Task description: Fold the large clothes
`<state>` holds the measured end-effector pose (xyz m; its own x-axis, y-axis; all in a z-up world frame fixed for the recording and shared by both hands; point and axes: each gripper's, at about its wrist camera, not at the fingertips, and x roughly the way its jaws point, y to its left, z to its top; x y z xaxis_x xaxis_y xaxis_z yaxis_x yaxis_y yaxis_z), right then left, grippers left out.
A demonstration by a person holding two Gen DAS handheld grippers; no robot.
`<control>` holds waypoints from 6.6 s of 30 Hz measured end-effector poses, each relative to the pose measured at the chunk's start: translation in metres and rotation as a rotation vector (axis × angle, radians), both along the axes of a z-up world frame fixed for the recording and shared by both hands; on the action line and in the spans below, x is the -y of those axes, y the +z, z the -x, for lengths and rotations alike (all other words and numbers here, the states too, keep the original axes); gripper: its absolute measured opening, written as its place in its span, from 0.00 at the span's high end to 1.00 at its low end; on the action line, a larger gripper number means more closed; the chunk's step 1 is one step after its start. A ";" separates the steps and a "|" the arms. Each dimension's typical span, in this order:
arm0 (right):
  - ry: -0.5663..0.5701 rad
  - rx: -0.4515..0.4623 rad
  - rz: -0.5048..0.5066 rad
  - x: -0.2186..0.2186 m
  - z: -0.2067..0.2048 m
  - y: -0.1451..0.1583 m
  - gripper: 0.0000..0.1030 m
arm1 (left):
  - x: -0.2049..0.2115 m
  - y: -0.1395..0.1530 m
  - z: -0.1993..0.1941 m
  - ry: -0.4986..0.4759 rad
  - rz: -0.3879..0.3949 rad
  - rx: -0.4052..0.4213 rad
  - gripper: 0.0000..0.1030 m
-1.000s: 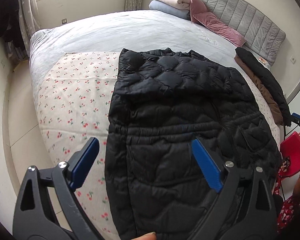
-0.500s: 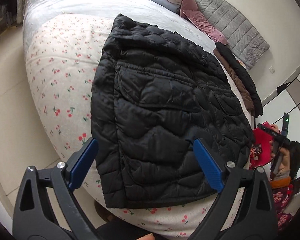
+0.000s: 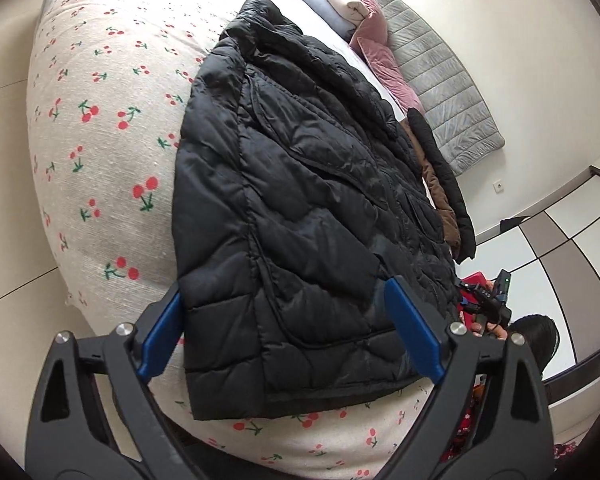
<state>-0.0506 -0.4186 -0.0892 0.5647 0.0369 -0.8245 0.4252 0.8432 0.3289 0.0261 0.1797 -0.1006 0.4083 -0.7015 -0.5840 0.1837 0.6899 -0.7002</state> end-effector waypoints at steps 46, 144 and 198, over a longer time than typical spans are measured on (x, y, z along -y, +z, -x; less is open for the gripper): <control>-0.103 0.482 0.156 0.012 -0.203 0.170 0.95 | 0.030 0.171 -0.259 0.232 -0.107 0.230 0.89; 0.023 0.268 0.303 0.001 -0.316 0.092 0.93 | 0.052 0.076 -0.329 0.357 -0.418 0.201 0.91; 0.187 0.070 0.424 -0.169 -0.140 0.084 0.17 | 0.199 0.076 -0.136 0.242 -0.673 0.134 0.05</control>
